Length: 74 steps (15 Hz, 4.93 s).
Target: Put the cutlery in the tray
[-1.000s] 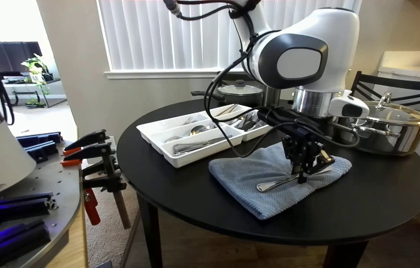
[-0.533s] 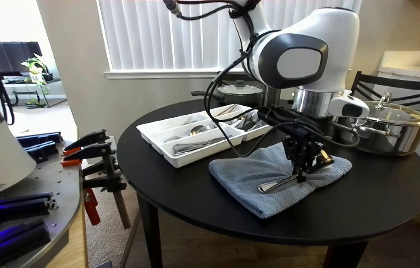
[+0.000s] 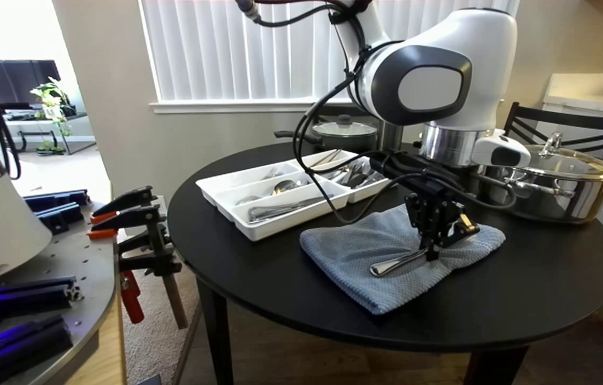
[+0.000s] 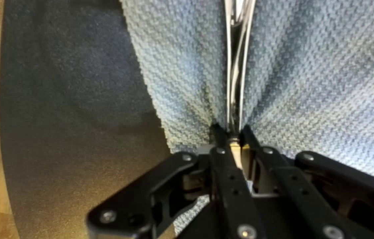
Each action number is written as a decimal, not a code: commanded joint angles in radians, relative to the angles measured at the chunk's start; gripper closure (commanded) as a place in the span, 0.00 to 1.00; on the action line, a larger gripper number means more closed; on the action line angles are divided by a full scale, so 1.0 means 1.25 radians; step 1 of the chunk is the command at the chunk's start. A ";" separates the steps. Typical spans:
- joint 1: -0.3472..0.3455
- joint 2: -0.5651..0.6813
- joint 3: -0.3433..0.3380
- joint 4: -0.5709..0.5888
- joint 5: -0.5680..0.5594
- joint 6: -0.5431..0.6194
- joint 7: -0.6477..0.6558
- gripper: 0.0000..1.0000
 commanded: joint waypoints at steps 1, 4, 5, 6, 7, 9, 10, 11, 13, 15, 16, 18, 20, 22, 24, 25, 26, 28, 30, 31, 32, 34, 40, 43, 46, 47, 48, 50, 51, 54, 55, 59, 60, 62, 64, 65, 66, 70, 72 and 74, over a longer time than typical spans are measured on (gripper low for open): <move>-0.018 -0.069 0.020 -0.060 -0.010 -0.018 0.003 0.97; -0.017 -0.117 0.022 -0.101 -0.009 -0.016 0.000 0.97; -0.019 -0.132 0.026 -0.113 -0.007 -0.015 -0.006 0.97; -0.015 -0.144 0.024 -0.122 -0.008 -0.013 -0.002 0.97; -0.013 -0.151 0.024 -0.126 -0.008 -0.017 0.000 0.97; -0.004 -0.154 0.017 -0.130 -0.012 -0.025 0.010 0.97; -0.001 -0.149 0.016 -0.126 -0.013 -0.033 0.012 0.97; 0.002 -0.144 0.014 -0.123 -0.014 -0.036 0.015 0.97; 0.006 -0.125 0.013 -0.113 -0.015 -0.041 0.019 0.97; 0.011 -0.108 0.011 -0.104 -0.018 -0.045 0.022 0.97; 0.012 -0.102 0.011 -0.103 -0.019 -0.044 0.022 0.97; 0.014 -0.091 0.010 -0.100 -0.021 -0.046 0.024 0.97; 0.015 -0.087 0.008 -0.099 -0.021 -0.052 0.026 0.60; 0.015 -0.086 0.008 -0.100 -0.021 -0.054 0.025 0.49; 0.014 -0.086 0.008 -0.100 -0.021 -0.056 0.024 0.36; 0.013 -0.086 0.009 -0.100 -0.020 -0.057 0.023 0.32; 0.013 -0.087 0.009 -0.101 -0.020 -0.058 0.023 0.55; 0.011 -0.091 0.010 -0.104 -0.018 -0.058 0.021 0.71; 0.009 -0.092 0.012 -0.105 -0.016 -0.058 0.019 0.83; 0.009 -0.092 0.011 -0.104 -0.017 -0.059 0.019 0.91; 0.010 -0.090 0.009 -0.102 -0.017 -0.062 0.021 0.97; 0.006 -0.091 0.009 -0.103 -0.015 -0.067 0.020 1.00; 0.005 -0.099 -0.002 -0.109 -0.018 -0.088 0.024 0.62; 0.007 -0.109 -0.009 -0.119 -0.023 -0.114 0.021 0.42; 0.006 -0.115 -0.013 -0.124 -0.024 -0.140 0.017 0.23; 0.008 -0.115 -0.018 -0.125 -0.026 -0.145 0.020 0.17; 0.007 -0.116 -0.019 -0.126 -0.027 -0.148 0.019 0.10; 0.007 -0.115 -0.024 -0.130 -0.032 -0.145 0.019 0.03; 0.008 -0.115 -0.027 -0.135 -0.035 -0.142 0.020 0.04; 0.009 -0.119 -0.031 -0.154 -0.043 -0.139 0.016 0.07; 0.010 -0.121 -0.032 -0.162 -0.049 -0.138 0.015 0.17; 0.009 -0.124 -0.034 -0.178 -0.055 -0.135 0.017 0.48; 0.009 -0.125 -0.034 -0.180 -0.055 -0.133 0.017 0.54; 0.009 -0.127 -0.036 -0.182 -0.055 -0.130 0.018 0.67; 0.010 -0.130 -0.037 -0.183 -0.055 -0.129 0.018 0.80; 0.010 -0.133 -0.037 -0.184 -0.055 -0.129 0.018 0.86; 0.011 -0.135 -0.036 -0.185 -0.056 -0.129 0.018 0.92; 0.018 -0.138 -0.037 -0.183 -0.060 -0.131 0.020 1.00; 0.020 -0.138 -0.038 -0.183 -0.064 -0.133 0.020 1.00; 0.021 -0.138 -0.039 -0.183 -0.067 -0.134 0.020 1.00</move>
